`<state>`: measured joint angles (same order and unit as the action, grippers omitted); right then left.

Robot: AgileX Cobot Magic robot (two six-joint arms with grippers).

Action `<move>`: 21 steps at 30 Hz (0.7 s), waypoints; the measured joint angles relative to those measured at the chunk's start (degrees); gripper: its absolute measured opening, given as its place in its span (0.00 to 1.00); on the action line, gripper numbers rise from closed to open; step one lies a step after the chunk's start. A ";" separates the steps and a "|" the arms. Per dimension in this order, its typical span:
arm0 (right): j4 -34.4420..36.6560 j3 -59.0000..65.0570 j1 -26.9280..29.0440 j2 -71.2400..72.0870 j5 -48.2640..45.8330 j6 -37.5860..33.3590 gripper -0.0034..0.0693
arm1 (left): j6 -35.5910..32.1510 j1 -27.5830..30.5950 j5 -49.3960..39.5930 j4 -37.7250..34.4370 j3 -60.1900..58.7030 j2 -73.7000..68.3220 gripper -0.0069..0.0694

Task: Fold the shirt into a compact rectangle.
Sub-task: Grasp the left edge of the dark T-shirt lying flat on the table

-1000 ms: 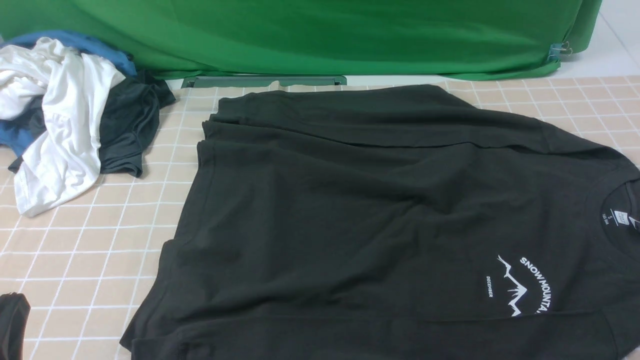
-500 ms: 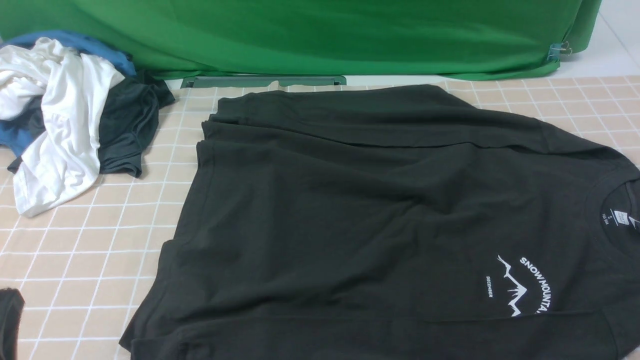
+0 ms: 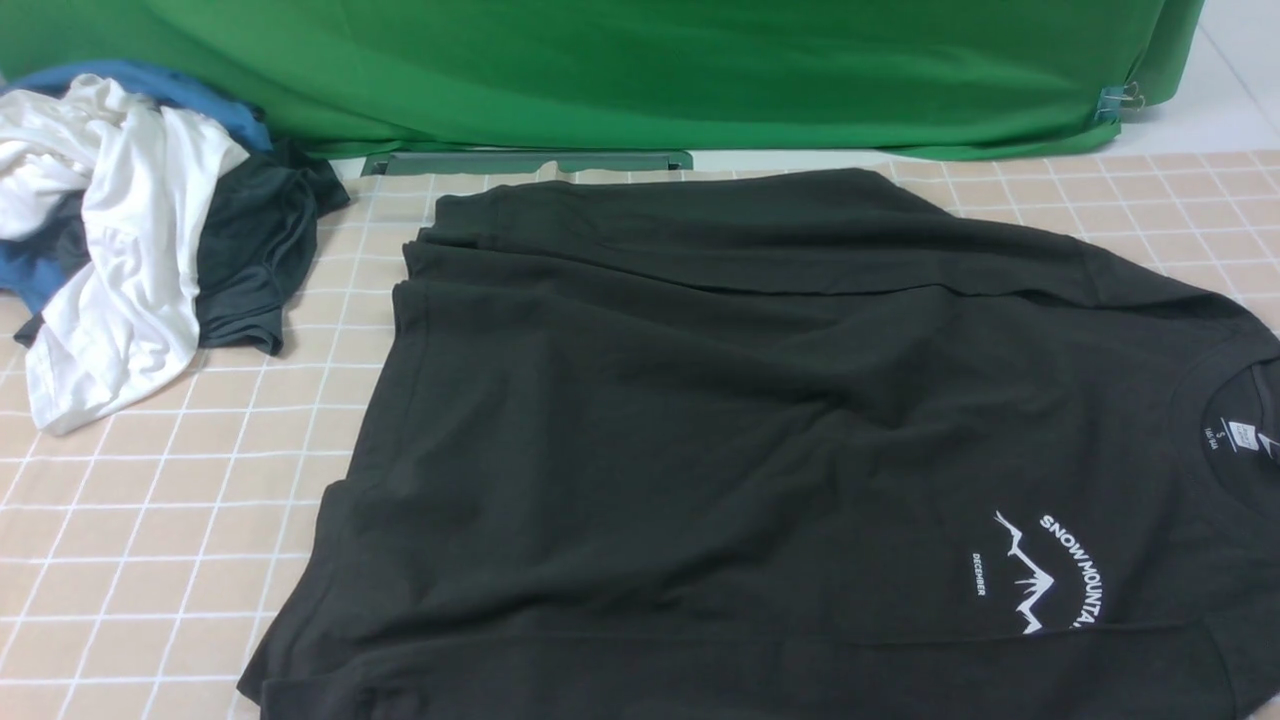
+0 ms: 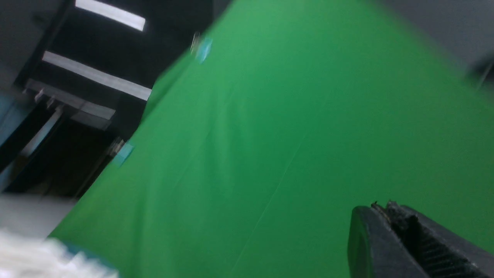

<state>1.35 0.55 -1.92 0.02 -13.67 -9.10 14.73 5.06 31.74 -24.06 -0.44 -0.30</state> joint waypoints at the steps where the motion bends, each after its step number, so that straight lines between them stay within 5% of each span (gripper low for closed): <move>1: 0.30 0.00 0.00 0.00 0.34 0.23 0.39 | 2.23 0.00 2.67 0.70 0.61 -0.28 0.12; 5: 4.82 0.00 0.00 0.00 6.38 7.06 0.39 | 8.93 0.00 -4.98 7.30 11.39 -4.67 0.12; 9: 6.67 0.00 0.00 0.00 15.07 17.67 0.39 | 10.67 0.00 -30.37 18.53 29.55 -16.59 0.12; 15: 7.13 0.00 0.10 0.00 20.64 21.40 0.39 | -6.77 0.00 -72.12 15.98 49.86 -41.08 0.12; 21: 7.13 -0.26 0.10 0.00 25.00 22.66 0.36 | -20.02 -0.09 -87.05 5.25 47.98 -54.31 0.12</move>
<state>8.48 0.29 -1.83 0.02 11.32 13.56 -5.30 4.97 -55.31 -18.82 47.54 -54.61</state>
